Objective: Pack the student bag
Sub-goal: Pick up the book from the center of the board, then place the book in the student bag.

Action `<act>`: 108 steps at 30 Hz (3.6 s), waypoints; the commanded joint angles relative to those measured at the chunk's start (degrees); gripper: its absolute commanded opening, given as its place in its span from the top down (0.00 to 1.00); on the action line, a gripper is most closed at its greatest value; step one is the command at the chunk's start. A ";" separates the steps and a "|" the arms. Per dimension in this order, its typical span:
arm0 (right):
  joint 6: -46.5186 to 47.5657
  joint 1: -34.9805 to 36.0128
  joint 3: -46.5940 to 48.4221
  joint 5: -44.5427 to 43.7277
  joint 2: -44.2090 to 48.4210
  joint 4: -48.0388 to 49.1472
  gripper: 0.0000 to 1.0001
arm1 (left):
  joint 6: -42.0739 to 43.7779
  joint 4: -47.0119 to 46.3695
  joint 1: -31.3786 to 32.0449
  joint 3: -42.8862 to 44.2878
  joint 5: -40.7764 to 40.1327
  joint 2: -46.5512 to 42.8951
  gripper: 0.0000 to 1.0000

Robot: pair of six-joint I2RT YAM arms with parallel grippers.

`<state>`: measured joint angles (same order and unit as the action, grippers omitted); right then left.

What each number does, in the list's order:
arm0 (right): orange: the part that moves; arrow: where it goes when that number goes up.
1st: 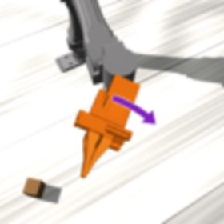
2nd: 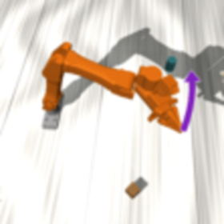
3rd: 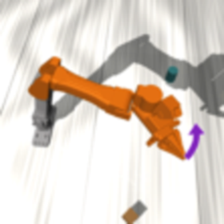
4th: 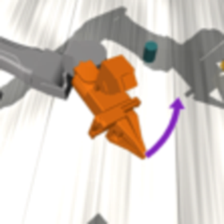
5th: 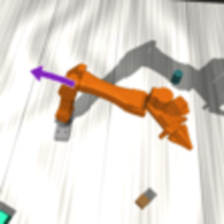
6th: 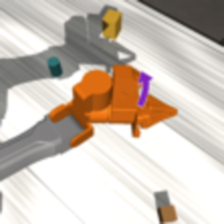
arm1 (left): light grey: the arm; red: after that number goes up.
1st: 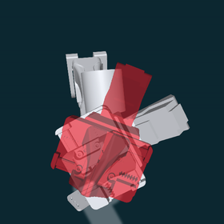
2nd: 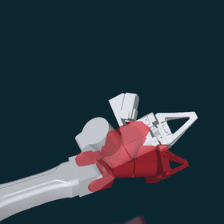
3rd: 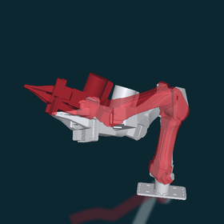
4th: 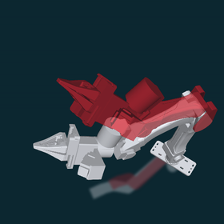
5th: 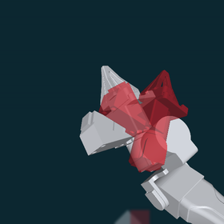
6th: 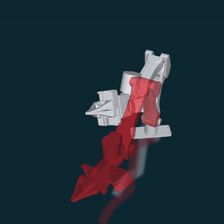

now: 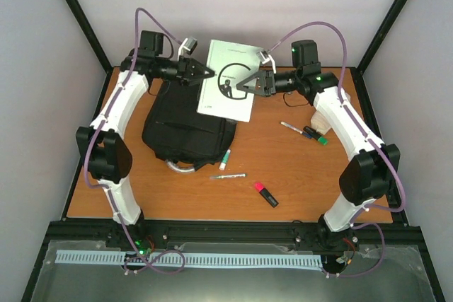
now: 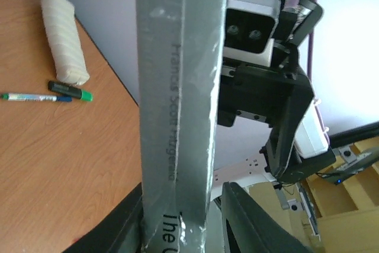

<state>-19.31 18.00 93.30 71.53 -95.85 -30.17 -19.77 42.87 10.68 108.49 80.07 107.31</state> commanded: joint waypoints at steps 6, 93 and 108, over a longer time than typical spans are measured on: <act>-9.12 -0.42 -0.22 -0.69 1.52 6.22 0.32 | -7.41 -6.83 0.09 -6.29 -1.72 -5.09 0.59; 55.28 -11.03 -11.39 -31.27 17.43 -30.86 0.97 | 92.79 0.12 12.03 -44.81 -72.55 -13.86 0.52; 37.93 -11.06 -11.47 -22.09 14.16 -27.34 0.97 | 70.87 3.52 12.44 -22.92 -62.56 -10.46 0.99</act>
<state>28.21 6.83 80.55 39.75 -80.99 -62.67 60.95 46.74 22.94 74.91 11.53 96.20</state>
